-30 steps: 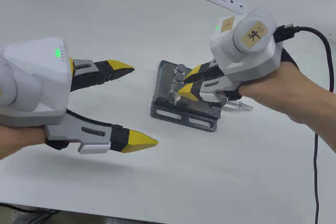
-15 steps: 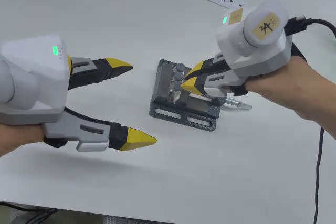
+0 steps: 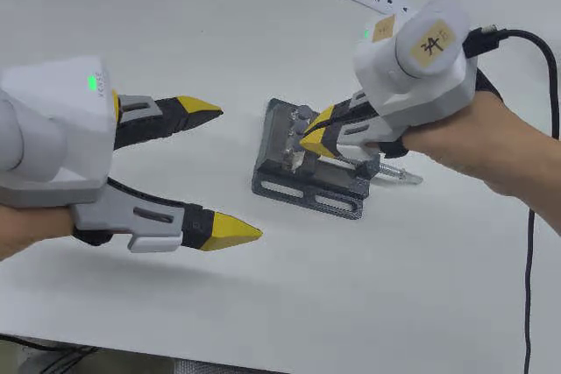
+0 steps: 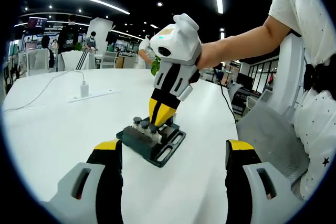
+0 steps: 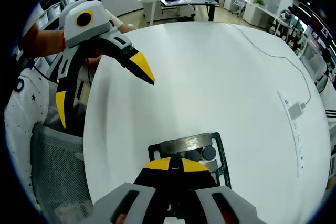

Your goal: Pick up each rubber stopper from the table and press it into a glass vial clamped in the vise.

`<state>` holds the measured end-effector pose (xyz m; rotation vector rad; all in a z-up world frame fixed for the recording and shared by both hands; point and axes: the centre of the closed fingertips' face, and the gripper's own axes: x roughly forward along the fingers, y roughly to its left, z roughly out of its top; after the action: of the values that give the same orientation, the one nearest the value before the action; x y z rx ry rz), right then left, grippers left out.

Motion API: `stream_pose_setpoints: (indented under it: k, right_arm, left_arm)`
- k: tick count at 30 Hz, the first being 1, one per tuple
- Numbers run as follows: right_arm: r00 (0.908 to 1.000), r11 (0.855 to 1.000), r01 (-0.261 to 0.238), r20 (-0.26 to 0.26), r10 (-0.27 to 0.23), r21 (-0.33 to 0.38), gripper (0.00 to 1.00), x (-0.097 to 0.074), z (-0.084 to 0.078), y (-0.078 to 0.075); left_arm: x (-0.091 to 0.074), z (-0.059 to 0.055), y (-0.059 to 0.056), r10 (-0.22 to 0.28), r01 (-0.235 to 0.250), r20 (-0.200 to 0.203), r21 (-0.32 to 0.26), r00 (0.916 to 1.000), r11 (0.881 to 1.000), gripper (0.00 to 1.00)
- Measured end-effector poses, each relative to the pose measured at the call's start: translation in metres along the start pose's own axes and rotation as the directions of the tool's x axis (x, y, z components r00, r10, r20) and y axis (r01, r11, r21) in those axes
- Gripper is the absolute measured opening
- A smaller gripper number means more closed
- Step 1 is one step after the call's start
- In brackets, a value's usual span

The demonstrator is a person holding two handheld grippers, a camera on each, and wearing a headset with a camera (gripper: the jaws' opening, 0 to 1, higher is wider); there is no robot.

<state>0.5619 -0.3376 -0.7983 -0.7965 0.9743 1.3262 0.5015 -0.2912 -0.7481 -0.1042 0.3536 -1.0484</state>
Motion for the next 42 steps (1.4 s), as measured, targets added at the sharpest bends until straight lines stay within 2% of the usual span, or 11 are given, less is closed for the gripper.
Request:
stream_pose_setpoints:
  k: [9,20,42]
  right_arm:
    - [0.9998,1.0,-0.012,-0.017,0.011,-0.009,0.02,0.0029,-0.0025,0.0]
    - [0.9964,0.997,-0.043,-0.076,0.038,-0.063,0.01,0.0044,-0.006,-0.0012]
    - [0.9949,0.997,-0.048,-0.092,0.042,-0.062,0.01,0.0055,-0.0079,0.0017]
  left_arm:
    - [-0.0007,-0.0003,0.0016,0.004,-0.004,0.001,-0.002,1.0,1.0,0.79]
    - [-0.0006,0.002,0.0031,0.007,-0.007,0.01,-0.003,0.9999,1.0,0.78]
    - [0.0026,0.0031,0.0028,0.006,-0.006,0.014,-0.004,0.9999,1.0,0.78]
